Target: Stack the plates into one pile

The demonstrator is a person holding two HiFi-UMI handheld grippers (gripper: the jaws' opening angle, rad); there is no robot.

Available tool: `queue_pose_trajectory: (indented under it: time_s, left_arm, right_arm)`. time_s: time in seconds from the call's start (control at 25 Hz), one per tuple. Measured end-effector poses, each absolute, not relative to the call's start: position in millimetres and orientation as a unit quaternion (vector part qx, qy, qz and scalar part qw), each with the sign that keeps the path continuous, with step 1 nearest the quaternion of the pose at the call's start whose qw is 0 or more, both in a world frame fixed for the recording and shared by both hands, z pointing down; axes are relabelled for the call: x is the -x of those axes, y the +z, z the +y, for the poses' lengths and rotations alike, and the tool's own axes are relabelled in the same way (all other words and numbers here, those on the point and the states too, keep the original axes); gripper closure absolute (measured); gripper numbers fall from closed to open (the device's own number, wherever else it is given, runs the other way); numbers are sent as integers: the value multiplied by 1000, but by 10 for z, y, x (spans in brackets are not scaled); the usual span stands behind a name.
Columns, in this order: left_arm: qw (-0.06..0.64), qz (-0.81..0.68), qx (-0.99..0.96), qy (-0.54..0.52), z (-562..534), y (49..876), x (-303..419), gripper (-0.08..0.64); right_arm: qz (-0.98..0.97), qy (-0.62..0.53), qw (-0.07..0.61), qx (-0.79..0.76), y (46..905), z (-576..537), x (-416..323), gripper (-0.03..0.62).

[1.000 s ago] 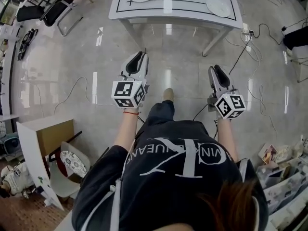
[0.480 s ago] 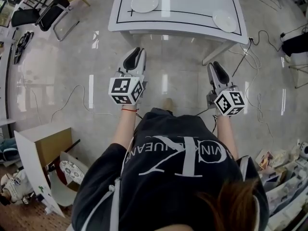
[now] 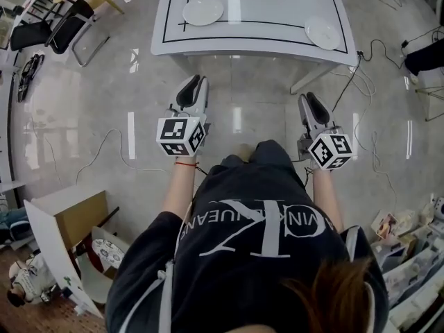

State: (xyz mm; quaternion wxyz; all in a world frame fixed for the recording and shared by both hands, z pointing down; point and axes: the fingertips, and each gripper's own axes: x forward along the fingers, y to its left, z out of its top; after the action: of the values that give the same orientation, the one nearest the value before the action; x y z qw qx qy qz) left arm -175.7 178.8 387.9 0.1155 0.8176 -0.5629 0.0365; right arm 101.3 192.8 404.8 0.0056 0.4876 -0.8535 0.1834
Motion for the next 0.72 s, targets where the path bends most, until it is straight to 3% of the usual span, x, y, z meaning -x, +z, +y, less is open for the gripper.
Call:
queue_pose_trajectory:
  time_s: [0.32, 0.72]
  left_arm:
    - [146, -532, -832, 54, 1517, 4177, 1405, 491]
    - [135, -515, -845, 44, 642, 3898, 1013, 491]
  right_arm:
    - [-836, 208, 16, -507, 4295, 1723, -1276, 488]
    - [-833, 184, 1, -523, 4045, 845, -1708, 488]
